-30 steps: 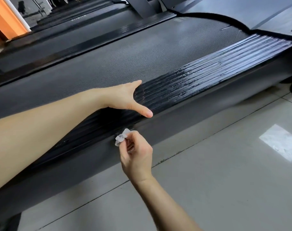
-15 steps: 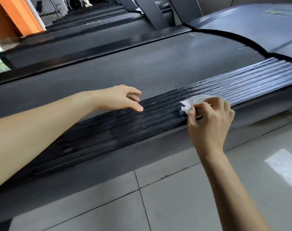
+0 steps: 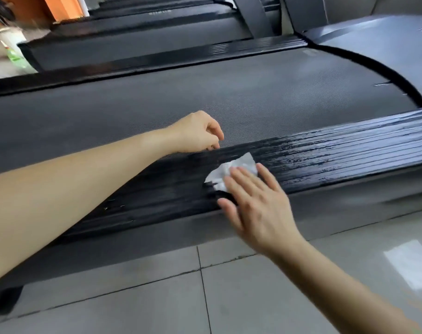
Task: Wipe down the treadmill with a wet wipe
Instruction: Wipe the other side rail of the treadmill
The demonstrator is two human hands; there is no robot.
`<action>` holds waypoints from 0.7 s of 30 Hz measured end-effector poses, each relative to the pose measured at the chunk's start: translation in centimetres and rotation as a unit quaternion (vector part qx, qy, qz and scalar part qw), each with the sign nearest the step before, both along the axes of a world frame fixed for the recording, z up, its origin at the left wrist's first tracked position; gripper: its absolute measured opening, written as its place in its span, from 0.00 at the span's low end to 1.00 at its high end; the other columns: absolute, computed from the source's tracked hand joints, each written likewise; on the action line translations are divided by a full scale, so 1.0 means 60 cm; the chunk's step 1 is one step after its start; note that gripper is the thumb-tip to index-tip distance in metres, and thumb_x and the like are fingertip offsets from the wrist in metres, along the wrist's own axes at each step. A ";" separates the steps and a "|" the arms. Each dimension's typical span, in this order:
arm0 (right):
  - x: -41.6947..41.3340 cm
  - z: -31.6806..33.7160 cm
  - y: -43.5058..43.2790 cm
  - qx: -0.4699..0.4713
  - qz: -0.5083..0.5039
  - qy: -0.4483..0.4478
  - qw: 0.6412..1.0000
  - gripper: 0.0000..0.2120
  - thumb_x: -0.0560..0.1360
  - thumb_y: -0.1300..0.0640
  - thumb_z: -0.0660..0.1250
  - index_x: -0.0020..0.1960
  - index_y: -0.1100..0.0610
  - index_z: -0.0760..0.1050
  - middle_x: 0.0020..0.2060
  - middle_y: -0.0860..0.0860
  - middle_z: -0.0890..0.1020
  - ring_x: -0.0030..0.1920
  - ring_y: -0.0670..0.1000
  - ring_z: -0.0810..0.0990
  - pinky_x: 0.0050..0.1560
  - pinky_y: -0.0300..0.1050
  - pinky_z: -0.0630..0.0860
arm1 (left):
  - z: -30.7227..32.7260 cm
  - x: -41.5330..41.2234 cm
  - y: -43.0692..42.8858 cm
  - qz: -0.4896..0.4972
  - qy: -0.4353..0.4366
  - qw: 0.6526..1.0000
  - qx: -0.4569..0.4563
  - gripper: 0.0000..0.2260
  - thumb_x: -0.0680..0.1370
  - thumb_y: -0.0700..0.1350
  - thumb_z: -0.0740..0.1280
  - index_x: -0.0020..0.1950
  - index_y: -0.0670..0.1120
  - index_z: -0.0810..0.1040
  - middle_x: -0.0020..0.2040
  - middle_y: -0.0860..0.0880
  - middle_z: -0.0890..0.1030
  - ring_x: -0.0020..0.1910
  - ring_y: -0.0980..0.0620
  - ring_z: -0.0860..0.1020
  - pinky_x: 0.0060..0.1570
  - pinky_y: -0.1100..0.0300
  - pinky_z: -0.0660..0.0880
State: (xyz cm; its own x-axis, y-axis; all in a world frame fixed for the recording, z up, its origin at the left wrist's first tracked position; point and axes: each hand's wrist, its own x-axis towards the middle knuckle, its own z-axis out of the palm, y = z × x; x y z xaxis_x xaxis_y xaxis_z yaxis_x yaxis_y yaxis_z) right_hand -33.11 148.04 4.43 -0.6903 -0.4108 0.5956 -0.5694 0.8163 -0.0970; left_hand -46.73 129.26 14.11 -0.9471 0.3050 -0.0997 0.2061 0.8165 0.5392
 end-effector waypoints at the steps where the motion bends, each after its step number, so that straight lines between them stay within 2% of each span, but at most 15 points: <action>1: -0.023 0.005 0.049 0.008 -0.036 -0.003 0.999 0.27 0.86 0.42 0.52 0.63 0.59 0.81 0.65 0.56 0.81 0.69 0.55 0.78 0.75 0.57 0.65 | 0.002 0.003 -0.002 0.000 -0.002 1.000 -0.019 0.07 0.77 0.41 0.71 0.53 0.50 0.85 0.41 0.56 0.86 0.39 0.58 0.83 0.45 0.61 0.77; 3: -0.064 0.017 0.141 0.021 -0.100 -0.016 0.995 0.29 0.86 0.40 0.50 0.63 0.59 0.82 0.65 0.56 0.82 0.68 0.55 0.79 0.73 0.55 0.67 | 0.008 0.014 -0.008 -0.011 -0.001 0.998 -0.062 0.07 0.78 0.44 0.70 0.53 0.52 0.85 0.42 0.59 0.84 0.41 0.61 0.80 0.45 0.62 0.72; 6: -0.110 0.035 0.229 0.057 -0.138 -0.046 0.988 0.31 0.85 0.38 0.48 0.58 0.59 0.82 0.62 0.56 0.83 0.67 0.56 0.79 0.71 0.57 0.68 | 0.030 0.041 -0.020 -0.009 -0.005 0.991 -0.132 0.08 0.79 0.51 0.69 0.57 0.53 0.84 0.49 0.60 0.83 0.49 0.60 0.80 0.51 0.59 0.75; 8: -0.122 0.034 0.245 0.070 -0.146 -0.042 0.986 0.31 0.84 0.38 0.48 0.53 0.60 0.81 0.57 0.58 0.84 0.64 0.58 0.80 0.68 0.58 0.70 | 0.045 0.063 -0.032 0.003 -0.011 0.982 -0.188 0.19 0.78 0.61 0.69 0.64 0.54 0.81 0.58 0.58 0.81 0.56 0.57 0.79 0.57 0.58 0.74; 10: -0.125 0.032 0.244 0.072 -0.144 -0.035 0.986 0.32 0.84 0.38 0.49 0.48 0.62 0.79 0.52 0.62 0.83 0.57 0.63 0.81 0.63 0.58 0.71 | 0.054 0.097 -0.051 0.025 -0.044 0.973 -0.224 0.36 0.72 0.71 0.70 0.75 0.54 0.73 0.70 0.58 0.75 0.68 0.54 0.74 0.67 0.57 0.70; 13: -0.126 0.034 0.231 0.074 -0.148 -0.046 0.985 0.32 0.83 0.38 0.52 0.43 0.64 0.77 0.47 0.64 0.82 0.51 0.65 0.80 0.57 0.59 0.73 | 0.053 0.166 -0.096 0.012 -0.128 0.952 -0.278 0.57 0.61 0.76 0.75 0.82 0.52 0.57 0.79 0.58 0.62 0.78 0.53 0.63 0.76 0.53 0.62; 15: -0.125 0.037 0.228 0.071 -0.153 -0.068 0.983 0.32 0.82 0.37 0.52 0.43 0.64 0.77 0.46 0.64 0.81 0.51 0.65 0.80 0.53 0.57 0.73 | 0.045 0.202 -0.120 -0.022 -0.153 0.919 -0.363 0.65 0.59 0.77 0.75 0.84 0.50 0.47 0.84 0.54 0.50 0.82 0.50 0.51 0.81 0.52 0.53; 17: -0.122 0.048 0.224 0.067 -0.169 -0.096 0.979 0.34 0.81 0.36 0.51 0.45 0.66 0.78 0.47 0.64 0.81 0.53 0.65 0.79 0.52 0.57 0.74 | 0.033 0.208 -0.132 -0.058 -0.114 0.891 -0.436 0.70 0.57 0.79 0.72 0.84 0.49 0.37 0.84 0.50 0.40 0.83 0.50 0.43 0.81 0.51 0.45; 18: -0.117 0.054 0.212 0.065 -0.175 -0.114 0.976 0.36 0.80 0.35 0.50 0.48 0.67 0.78 0.49 0.64 0.81 0.55 0.65 0.78 0.53 0.57 0.74 | 0.030 0.207 -0.134 -0.063 -0.102 0.889 -0.443 0.72 0.56 0.79 0.72 0.83 0.49 0.35 0.84 0.48 0.40 0.83 0.49 0.42 0.81 0.50 0.44; 21: -0.101 0.049 0.152 0.069 -0.176 -0.128 0.974 0.37 0.80 0.34 0.50 0.53 0.68 0.79 0.53 0.64 0.81 0.59 0.65 0.77 0.58 0.58 0.73 | 0.001 0.206 -0.141 -0.067 -0.071 0.910 -0.403 0.75 0.51 0.83 0.68 0.83 0.48 0.35 0.84 0.44 0.42 0.83 0.45 0.45 0.81 0.50 0.47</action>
State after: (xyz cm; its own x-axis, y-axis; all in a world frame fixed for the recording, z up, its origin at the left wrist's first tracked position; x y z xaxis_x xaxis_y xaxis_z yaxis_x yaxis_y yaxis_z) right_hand -39.15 157.13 7.36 -0.9216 -0.1857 0.3409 -0.2237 0.9718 -0.0752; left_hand -34.39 120.83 14.19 -0.8671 0.1904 -0.4602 0.3081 0.9311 -0.1953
